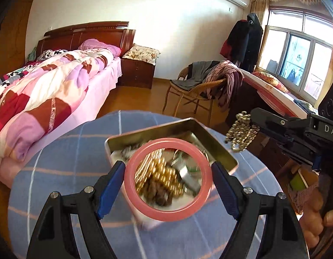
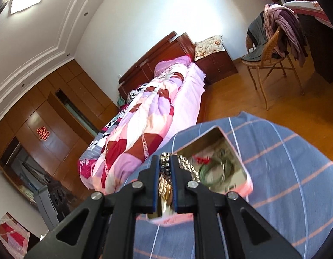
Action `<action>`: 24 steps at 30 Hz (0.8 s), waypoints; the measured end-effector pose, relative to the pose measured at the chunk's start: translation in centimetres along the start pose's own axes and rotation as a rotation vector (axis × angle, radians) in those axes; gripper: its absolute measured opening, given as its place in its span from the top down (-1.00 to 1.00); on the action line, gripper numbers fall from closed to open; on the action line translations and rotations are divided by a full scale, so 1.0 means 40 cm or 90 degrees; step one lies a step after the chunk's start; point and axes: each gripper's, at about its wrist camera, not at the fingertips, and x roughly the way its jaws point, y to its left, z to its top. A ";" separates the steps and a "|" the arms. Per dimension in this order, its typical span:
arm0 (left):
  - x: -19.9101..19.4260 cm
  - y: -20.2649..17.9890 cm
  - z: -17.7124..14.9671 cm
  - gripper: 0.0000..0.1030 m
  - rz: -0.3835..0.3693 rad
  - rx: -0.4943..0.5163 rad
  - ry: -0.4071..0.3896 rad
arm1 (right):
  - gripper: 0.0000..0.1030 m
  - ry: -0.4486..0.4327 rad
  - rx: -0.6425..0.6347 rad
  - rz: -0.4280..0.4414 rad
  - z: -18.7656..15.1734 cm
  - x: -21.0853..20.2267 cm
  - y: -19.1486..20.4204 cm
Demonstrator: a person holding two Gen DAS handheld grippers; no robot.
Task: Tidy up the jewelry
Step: 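Lower the bead chain and pink bangle over the tin and open the right tool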
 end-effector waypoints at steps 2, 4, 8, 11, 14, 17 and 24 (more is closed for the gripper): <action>0.039 -0.008 0.012 -0.57 0.001 0.000 0.003 | 0.73 -0.001 0.012 0.000 0.014 0.024 -0.019; 0.067 -0.011 0.016 -0.57 0.006 0.002 0.006 | 0.73 0.000 0.020 -0.004 0.024 0.052 -0.037; 0.131 -0.010 0.020 -0.57 0.021 0.002 0.020 | 0.73 0.014 0.036 -0.011 0.034 0.108 -0.075; 0.161 -0.006 0.020 -0.57 0.034 -0.002 0.029 | 0.73 0.022 0.045 -0.029 0.034 0.149 -0.107; 0.184 -0.010 0.013 -0.57 0.050 0.011 0.033 | 0.73 0.036 0.046 -0.043 0.026 0.179 -0.132; 0.188 -0.010 0.019 -0.57 0.049 0.007 0.023 | 0.73 0.047 0.035 -0.054 0.021 0.195 -0.138; 0.202 0.029 0.026 -0.58 0.043 -0.072 0.047 | 0.51 0.038 0.007 -0.085 0.017 0.185 -0.132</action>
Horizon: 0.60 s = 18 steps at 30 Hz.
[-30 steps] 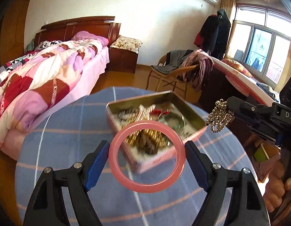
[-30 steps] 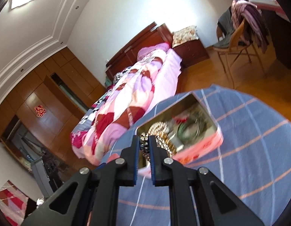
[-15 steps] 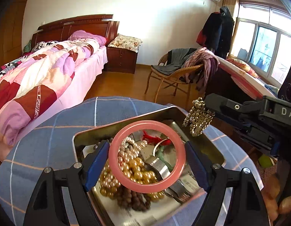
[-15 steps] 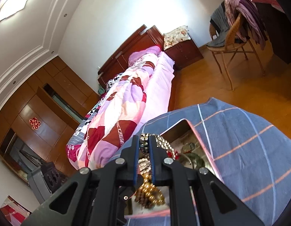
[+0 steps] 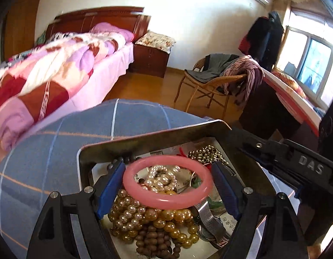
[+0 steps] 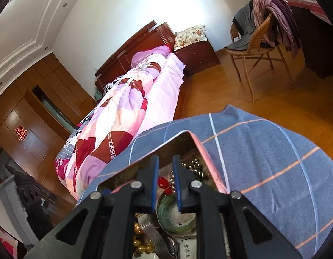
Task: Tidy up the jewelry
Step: 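Lower the bead chain and pink bangle over the tin and open the right tool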
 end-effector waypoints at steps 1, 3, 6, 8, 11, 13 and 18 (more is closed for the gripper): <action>0.001 0.003 0.001 -0.58 -0.004 -0.008 0.004 | 0.50 -0.006 -0.002 -0.001 0.000 -0.007 0.001; 0.004 0.002 0.001 -0.58 -0.002 -0.012 0.013 | 0.47 -0.017 -0.009 -0.006 0.000 -0.015 0.009; 0.005 -0.012 -0.002 -0.59 0.012 0.005 0.022 | 0.32 -0.033 -0.013 -0.016 0.000 -0.024 0.016; 0.006 -0.017 -0.001 -0.59 0.037 0.020 0.023 | 0.14 -0.042 -0.014 -0.029 0.004 -0.022 0.018; 0.003 -0.028 -0.003 -0.59 0.067 0.036 0.020 | 0.07 -0.053 -0.014 -0.043 0.006 -0.024 0.017; 0.003 -0.025 -0.002 -0.59 0.074 0.041 0.019 | 0.07 -0.055 -0.014 -0.051 0.005 -0.024 0.015; -0.014 -0.026 -0.006 -0.59 0.085 0.043 0.008 | 0.06 -0.063 -0.037 -0.100 -0.008 -0.033 0.023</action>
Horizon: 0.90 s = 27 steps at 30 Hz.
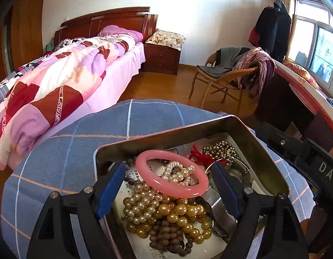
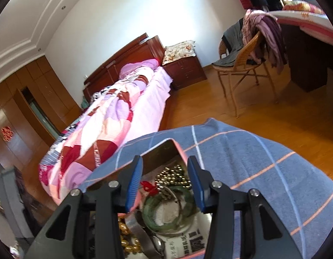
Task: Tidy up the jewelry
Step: 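Lower the bead chain and pink bangle over the tin and open the right tool, then open the left tool to drop the pink bangle into the tin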
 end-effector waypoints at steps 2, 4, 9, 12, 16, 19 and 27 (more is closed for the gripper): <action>-0.009 -0.001 -0.004 -0.59 0.010 0.005 -0.004 | -0.01 -0.004 -0.001 -0.012 -0.005 -0.009 -0.001; -0.013 0.000 -0.007 -0.59 0.012 0.007 -0.006 | -0.18 -0.012 0.000 -0.028 -0.013 -0.022 -0.003; -0.019 -0.005 -0.021 -0.59 0.020 0.013 -0.006 | -0.23 -0.019 -0.007 -0.045 -0.027 -0.040 -0.001; -0.019 -0.010 -0.029 -0.59 0.028 0.019 -0.004 | -0.23 -0.020 -0.013 -0.060 -0.036 -0.040 0.002; -0.020 -0.017 -0.036 -0.59 0.050 0.035 -0.005 | -0.25 -0.026 -0.038 -0.089 -0.043 -0.038 0.012; -0.023 -0.017 -0.044 -0.59 0.073 0.050 -0.008 | -0.45 -0.032 -0.041 -0.098 -0.049 -0.042 0.014; -0.066 -0.020 -0.063 -0.59 0.088 0.068 -0.016 | -0.50 -0.025 -0.037 -0.105 -0.071 -0.066 0.011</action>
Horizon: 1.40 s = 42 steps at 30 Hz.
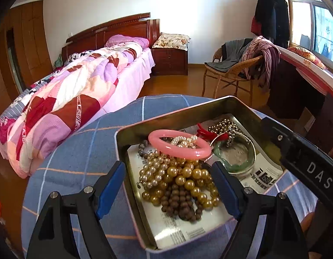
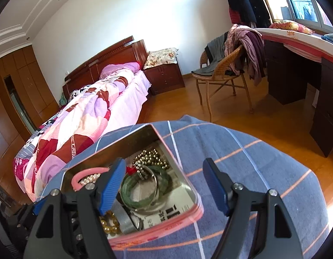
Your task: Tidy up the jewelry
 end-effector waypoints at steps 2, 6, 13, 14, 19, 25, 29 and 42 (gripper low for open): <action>-0.011 0.001 -0.005 -0.59 0.003 -0.002 -0.003 | -0.51 -0.004 -0.003 -0.004 -0.009 -0.013 0.004; -0.044 0.003 -0.020 -0.59 -0.003 -0.002 -0.006 | -0.62 -0.009 -0.002 -0.014 -0.031 -0.050 -0.002; -0.114 0.016 -0.073 -0.59 0.011 0.014 -0.018 | -0.62 0.004 -0.010 -0.046 -0.060 -0.111 -0.008; -0.124 0.023 -0.084 -0.59 0.010 0.012 -0.019 | -0.62 0.004 -0.013 -0.050 -0.064 -0.124 -0.004; -0.163 0.055 -0.136 -0.59 0.012 -0.005 -0.015 | -0.76 0.001 -0.044 -0.088 -0.108 -0.190 0.025; -0.211 0.068 -0.193 -0.59 0.018 -0.003 -0.015 | -0.76 0.023 -0.083 -0.090 -0.155 -0.233 0.069; -0.245 0.077 -0.221 -0.59 0.022 -0.003 -0.017 | -0.76 0.029 -0.099 -0.087 -0.174 -0.266 0.092; -0.352 0.116 -0.293 -0.59 0.035 -0.026 -0.033 | -0.78 0.015 -0.126 -0.082 -0.235 -0.381 0.150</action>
